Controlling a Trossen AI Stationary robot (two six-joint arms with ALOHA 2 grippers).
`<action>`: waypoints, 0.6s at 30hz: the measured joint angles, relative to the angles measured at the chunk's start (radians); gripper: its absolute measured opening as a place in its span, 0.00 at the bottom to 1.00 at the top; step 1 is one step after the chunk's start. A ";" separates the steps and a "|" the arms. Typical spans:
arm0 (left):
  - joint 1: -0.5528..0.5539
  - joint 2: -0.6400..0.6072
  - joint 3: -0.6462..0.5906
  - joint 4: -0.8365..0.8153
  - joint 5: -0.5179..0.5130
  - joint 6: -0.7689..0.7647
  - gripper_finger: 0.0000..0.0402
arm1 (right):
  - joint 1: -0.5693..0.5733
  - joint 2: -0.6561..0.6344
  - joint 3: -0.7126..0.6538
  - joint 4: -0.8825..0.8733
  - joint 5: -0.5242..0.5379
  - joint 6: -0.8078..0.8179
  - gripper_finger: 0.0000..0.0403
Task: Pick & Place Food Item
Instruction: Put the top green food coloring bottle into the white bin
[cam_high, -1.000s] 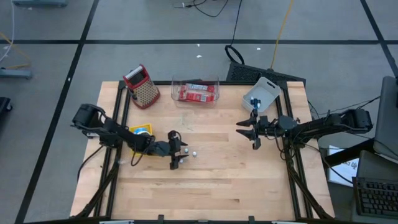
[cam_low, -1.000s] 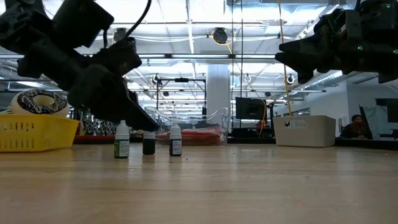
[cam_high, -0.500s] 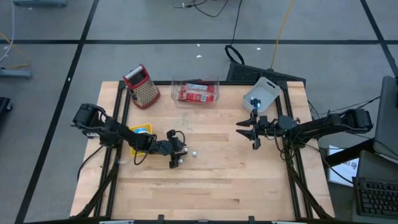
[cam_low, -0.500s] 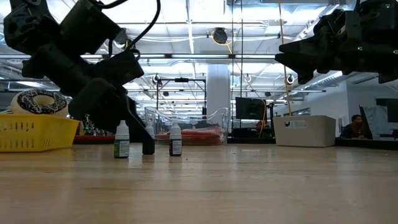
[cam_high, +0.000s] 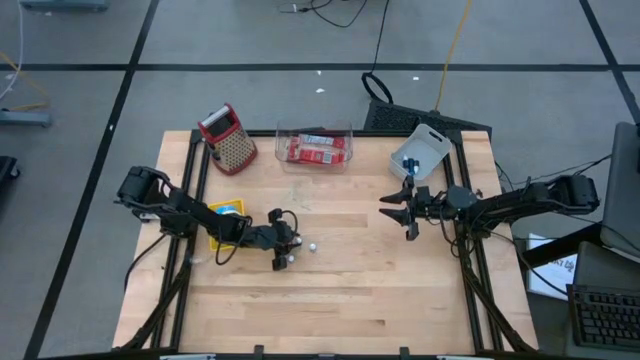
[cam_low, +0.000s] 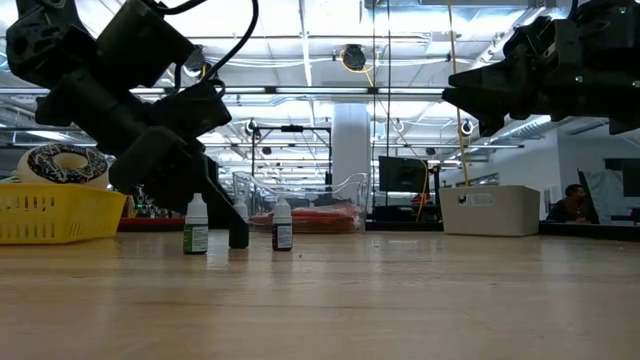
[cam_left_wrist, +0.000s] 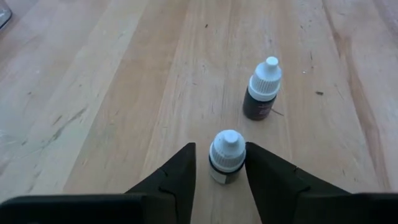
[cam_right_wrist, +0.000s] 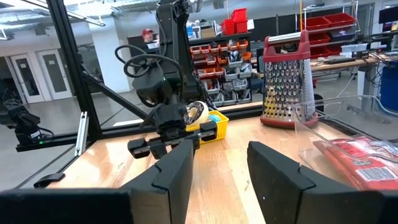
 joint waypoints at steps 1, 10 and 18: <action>0.000 0.000 0.000 0.000 0.000 0.000 0.33 | 0.000 0.000 0.000 0.000 0.000 0.000 0.35; 0.000 0.000 0.000 0.074 0.000 0.002 0.22 | 0.000 0.000 0.000 0.000 0.000 0.000 0.35; 0.000 -0.056 -0.001 0.215 -0.007 0.059 0.17 | 0.004 0.000 0.000 0.014 0.001 0.000 0.35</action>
